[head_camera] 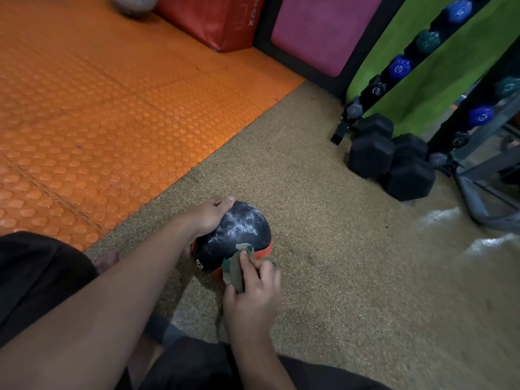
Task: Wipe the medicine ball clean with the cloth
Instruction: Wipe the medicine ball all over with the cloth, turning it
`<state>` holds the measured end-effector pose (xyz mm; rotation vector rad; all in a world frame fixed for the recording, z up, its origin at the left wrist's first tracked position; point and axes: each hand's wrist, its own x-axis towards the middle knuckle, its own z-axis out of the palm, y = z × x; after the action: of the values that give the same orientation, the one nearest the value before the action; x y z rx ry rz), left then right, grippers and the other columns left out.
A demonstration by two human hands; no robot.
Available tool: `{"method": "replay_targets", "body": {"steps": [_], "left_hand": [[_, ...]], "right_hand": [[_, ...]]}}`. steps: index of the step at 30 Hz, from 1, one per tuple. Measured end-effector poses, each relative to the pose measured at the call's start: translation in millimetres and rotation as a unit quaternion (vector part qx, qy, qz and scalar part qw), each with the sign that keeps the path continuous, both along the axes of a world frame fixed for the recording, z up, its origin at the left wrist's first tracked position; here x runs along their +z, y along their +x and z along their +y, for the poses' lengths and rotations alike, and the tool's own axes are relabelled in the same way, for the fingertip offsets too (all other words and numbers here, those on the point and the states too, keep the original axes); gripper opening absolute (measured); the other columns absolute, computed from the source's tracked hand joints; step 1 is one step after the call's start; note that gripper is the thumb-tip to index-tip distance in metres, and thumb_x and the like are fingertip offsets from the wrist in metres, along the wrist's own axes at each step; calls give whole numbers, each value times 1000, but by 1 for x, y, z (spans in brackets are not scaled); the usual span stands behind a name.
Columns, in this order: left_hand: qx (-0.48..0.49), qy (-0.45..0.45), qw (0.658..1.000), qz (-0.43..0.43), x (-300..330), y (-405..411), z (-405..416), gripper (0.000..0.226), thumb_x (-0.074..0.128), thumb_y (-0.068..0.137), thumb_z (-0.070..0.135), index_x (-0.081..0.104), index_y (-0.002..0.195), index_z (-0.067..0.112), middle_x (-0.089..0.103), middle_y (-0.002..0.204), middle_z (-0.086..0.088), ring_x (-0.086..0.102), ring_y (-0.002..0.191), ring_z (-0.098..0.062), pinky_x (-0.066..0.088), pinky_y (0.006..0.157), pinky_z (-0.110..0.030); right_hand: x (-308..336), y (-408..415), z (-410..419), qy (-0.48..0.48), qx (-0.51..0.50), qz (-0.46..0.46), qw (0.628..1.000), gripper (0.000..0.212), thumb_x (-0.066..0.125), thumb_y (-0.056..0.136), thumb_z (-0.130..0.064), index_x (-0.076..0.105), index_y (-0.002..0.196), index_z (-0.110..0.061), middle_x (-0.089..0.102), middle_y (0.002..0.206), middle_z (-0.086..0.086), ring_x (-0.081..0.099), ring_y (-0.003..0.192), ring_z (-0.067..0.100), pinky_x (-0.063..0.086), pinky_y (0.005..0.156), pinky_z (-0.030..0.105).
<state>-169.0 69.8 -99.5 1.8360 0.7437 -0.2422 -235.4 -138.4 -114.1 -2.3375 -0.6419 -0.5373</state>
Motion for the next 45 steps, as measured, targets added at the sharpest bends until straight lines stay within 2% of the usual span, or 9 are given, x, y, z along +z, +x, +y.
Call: {"method": "replay_targets", "body": {"steps": [10,16,20,22,27,35,39,42,45], "left_hand": [[3,-11,1000,-9,19,-3,-5,73,28,102,75,34,162,34,32,169,-11,32,153,-41,25,124,-59],[13,-3,1000,-26,24,-9,-9,74,30,103,73,40,160,27,36,167,-11,34,152,-39,24,122,-57],[5,12,1000,-24,26,-10,-10,74,29,104,72,38,162,26,33,169,-10,31,154,-37,22,123,-56],[0,17,999,-29,27,-11,-10,74,28,104,72,38,161,27,33,169,-9,32,153,-37,22,123,-55],[2,8,1000,-27,23,-12,-7,73,28,104,72,39,161,27,40,165,-10,37,150,-36,26,121,-53],[-10,15,999,-44,24,-13,-7,72,31,104,71,42,159,27,41,165,-9,38,150,-37,26,122,-55],[-28,2,998,-60,22,-16,-4,70,34,104,70,43,159,29,44,162,-5,44,146,-33,28,120,-54],[-47,-9,996,-78,21,-21,-2,64,37,103,70,49,155,35,58,132,-1,60,110,-19,39,106,-47],[-69,0,994,-87,19,-22,-1,59,39,102,71,51,152,41,49,154,3,60,106,-15,37,113,-52]], "right_hand": [[-8,-8,8,-190,104,-76,973,41,82,74,-22,74,114,-20,62,104,0,54,91,28,51,68,39],[9,30,-13,6,21,9,1000,53,67,71,-4,77,120,-22,61,103,-4,57,98,21,54,80,32],[15,39,-8,237,-21,200,951,51,69,85,13,76,111,-30,61,96,-2,66,93,16,56,89,23],[10,33,-5,215,-53,174,959,46,69,86,7,77,115,-28,60,96,-4,65,93,20,59,86,33],[7,13,-5,-89,121,-51,987,57,52,68,-19,76,120,-19,63,106,-1,58,96,28,55,76,37],[11,42,-11,118,34,67,990,37,67,83,-4,79,114,-20,62,104,-6,62,100,14,49,91,22],[11,63,-18,275,-90,282,915,31,74,90,-2,77,101,-31,71,105,-6,70,103,13,55,95,28],[11,71,-21,427,-161,425,782,22,69,95,-2,75,111,-15,78,105,8,73,102,27,58,91,42],[14,68,-18,503,-166,518,672,22,64,97,-2,68,118,-9,77,106,18,75,95,34,60,84,45]]}}
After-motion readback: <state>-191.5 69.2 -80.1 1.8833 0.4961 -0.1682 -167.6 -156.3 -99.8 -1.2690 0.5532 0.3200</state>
